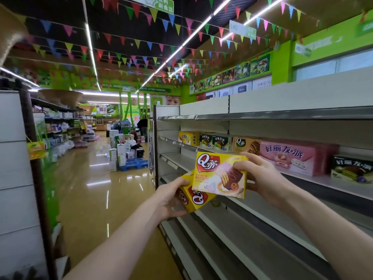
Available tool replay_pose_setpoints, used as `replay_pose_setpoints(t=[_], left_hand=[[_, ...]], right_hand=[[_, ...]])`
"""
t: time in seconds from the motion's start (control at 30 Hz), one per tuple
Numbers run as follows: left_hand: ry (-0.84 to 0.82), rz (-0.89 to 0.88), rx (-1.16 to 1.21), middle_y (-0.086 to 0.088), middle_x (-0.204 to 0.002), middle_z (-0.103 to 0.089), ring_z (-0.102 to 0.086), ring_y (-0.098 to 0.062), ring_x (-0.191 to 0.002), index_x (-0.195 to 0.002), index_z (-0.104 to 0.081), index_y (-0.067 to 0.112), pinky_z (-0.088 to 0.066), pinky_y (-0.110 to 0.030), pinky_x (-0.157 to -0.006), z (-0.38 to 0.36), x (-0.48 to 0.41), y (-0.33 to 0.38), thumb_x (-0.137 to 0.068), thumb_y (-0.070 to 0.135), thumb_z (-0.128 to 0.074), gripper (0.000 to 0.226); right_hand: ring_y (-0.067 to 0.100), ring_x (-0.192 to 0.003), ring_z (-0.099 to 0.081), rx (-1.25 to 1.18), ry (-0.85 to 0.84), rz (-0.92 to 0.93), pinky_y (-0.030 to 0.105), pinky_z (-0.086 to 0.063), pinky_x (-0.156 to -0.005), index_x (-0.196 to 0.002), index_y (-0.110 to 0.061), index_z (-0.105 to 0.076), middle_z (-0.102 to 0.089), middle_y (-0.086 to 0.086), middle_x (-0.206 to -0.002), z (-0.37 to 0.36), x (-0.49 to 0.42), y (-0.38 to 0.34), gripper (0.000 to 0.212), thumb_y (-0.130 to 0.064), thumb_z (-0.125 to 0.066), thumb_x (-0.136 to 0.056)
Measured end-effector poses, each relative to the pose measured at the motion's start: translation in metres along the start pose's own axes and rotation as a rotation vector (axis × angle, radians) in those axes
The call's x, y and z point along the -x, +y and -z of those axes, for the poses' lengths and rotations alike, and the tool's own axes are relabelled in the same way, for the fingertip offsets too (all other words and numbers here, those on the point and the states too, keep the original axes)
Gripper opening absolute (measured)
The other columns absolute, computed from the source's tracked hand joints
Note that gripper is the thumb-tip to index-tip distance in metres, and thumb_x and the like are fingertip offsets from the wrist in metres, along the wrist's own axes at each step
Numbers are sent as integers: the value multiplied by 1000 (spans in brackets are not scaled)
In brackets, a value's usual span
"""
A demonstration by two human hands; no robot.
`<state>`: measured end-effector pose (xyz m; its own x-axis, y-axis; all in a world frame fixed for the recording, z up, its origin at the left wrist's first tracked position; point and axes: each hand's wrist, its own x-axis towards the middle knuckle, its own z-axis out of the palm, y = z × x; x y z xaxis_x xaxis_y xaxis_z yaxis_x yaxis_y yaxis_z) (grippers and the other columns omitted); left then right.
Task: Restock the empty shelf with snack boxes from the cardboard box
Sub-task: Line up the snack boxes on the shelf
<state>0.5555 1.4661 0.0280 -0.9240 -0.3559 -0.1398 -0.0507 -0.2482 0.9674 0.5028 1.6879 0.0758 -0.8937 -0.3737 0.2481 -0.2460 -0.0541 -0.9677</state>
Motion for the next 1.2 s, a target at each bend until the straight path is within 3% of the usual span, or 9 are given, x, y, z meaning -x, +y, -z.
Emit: replay_pose_setpoints(t=[0.1, 0.27, 0.4, 0.5, 0.63, 0.73, 0.93, 1.1, 1.2], left_hand=[[-19, -4, -2, -10, -98, -63, -60, -25, -90, -102, -58, 11, -50, -53, -89, -15, 1, 1, -82, 21, -70, 26], [-92, -6, -25, -9, -96, -66, -63, -24, -89, -97, -57, 12, -50, -48, -87, -53, 2, -1, -82, 20, -69, 20], [-163, 5, -14, -7, -74, -69, -62, -23, -78, -94, -55, 11, -50, -42, -78, -95, 5, -5, -86, 17, -64, 14], [-210, -14, -33, -7, -82, -68, -62, -23, -81, -96, -56, 11, -48, -41, -77, -127, 5, -10, -86, 18, -64, 16], [-282, -34, -29, -6, -93, -63, -60, -25, -94, -101, -55, 13, -47, -47, -86, -168, 0, -17, -82, 21, -67, 24], [-345, -33, -50, -5, -92, -65, -60, -23, -94, -99, -57, 15, -49, -44, -80, -203, 0, -21, -81, 22, -67, 21], [-500, -59, -92, -3, -90, -63, -60, -20, -89, -92, -57, 19, -45, -42, -84, -275, 7, -30, -85, 23, -62, 9], [-611, -59, -127, -3, -84, -62, -58, -18, -76, -89, -56, 17, -43, -32, -70, -323, 15, -36, -87, 26, -62, 11], [-650, -52, -106, -4, -86, -61, -58, -19, -79, -86, -57, 18, -46, -32, -75, -347, 12, -37, -88, 24, -63, 9]], right_hand=[[18, -75, -69, -15, 0, 10, 35, -53, -71, -130, -16, -50, -67, 12, -110, 16, 4, -5, 45, -13, -64, -87], [27, -88, -66, -22, 15, 11, 43, -54, -83, -135, -14, -48, -69, 17, -109, 55, 12, -11, 50, -10, -63, -87], [27, -81, -67, -6, 24, 10, 38, -56, -72, -131, -11, -51, -71, 20, -104, 92, 27, -19, 43, -10, -61, -89], [23, -77, -66, 12, 53, 32, 33, -54, -66, -125, -13, -57, -71, 16, -99, 120, 40, -26, 35, -10, -58, -90], [24, -81, -64, 10, 137, 48, 39, -53, -75, -115, -13, -62, -69, 15, -96, 157, 56, -32, 26, -8, -57, -89], [25, -80, -65, 40, 186, 55, 41, -52, -80, -109, -11, -63, -69, 14, -92, 185, 72, -36, 20, -10, -57, -90], [19, -70, -67, 61, 308, 40, 30, -53, -65, -95, -9, -62, -71, 10, -80, 239, 110, -47, 9, -12, -54, -93], [20, -67, -68, 66, 398, 7, 33, -52, -68, -94, -4, -62, -71, 11, -80, 276, 142, -53, 14, -15, -52, -93], [21, -68, -67, 75, 482, -3, 33, -51, -66, -97, -2, -63, -71, 13, -83, 296, 158, -58, 17, -15, -53, -93]])
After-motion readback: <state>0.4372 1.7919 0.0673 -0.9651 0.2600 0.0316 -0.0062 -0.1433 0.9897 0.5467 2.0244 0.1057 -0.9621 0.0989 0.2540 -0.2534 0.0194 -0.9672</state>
